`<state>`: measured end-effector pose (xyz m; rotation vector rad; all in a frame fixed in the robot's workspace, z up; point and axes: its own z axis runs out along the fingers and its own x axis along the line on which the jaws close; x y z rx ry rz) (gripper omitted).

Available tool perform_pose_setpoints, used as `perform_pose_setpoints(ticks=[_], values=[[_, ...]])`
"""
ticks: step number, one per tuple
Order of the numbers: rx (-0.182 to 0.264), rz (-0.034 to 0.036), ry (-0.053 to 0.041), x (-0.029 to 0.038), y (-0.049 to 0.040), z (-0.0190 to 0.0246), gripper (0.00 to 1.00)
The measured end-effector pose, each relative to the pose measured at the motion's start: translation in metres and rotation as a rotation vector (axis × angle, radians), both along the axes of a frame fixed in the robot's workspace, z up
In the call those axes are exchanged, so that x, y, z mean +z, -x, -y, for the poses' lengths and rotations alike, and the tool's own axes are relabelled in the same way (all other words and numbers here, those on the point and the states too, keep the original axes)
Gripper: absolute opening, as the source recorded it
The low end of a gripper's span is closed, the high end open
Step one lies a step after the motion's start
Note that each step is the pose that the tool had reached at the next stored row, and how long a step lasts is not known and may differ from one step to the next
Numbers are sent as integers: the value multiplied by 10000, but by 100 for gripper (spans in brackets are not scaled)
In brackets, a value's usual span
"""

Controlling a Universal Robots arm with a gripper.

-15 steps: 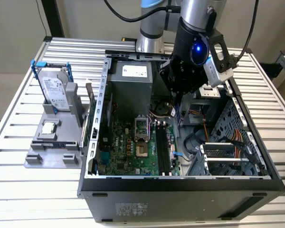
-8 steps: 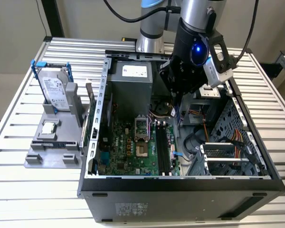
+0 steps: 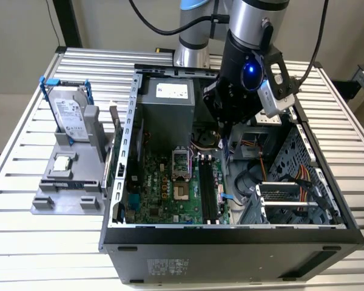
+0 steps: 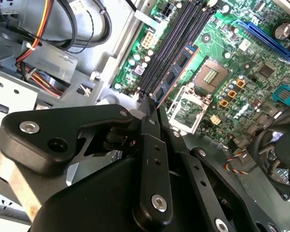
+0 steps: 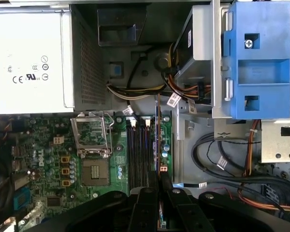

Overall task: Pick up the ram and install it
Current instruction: 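Insert the ram into the slot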

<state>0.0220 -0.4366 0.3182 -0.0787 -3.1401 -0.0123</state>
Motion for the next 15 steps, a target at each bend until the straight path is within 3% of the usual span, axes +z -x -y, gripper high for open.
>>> perform_pose_setpoints(ticks=[5, 12, 15], values=[[1, 0, -2, -35, -4, 9, 0], [0, 0, -11, -76, -16, 79, 0], [0, 0, -15, -95, -27, 88, 0]])
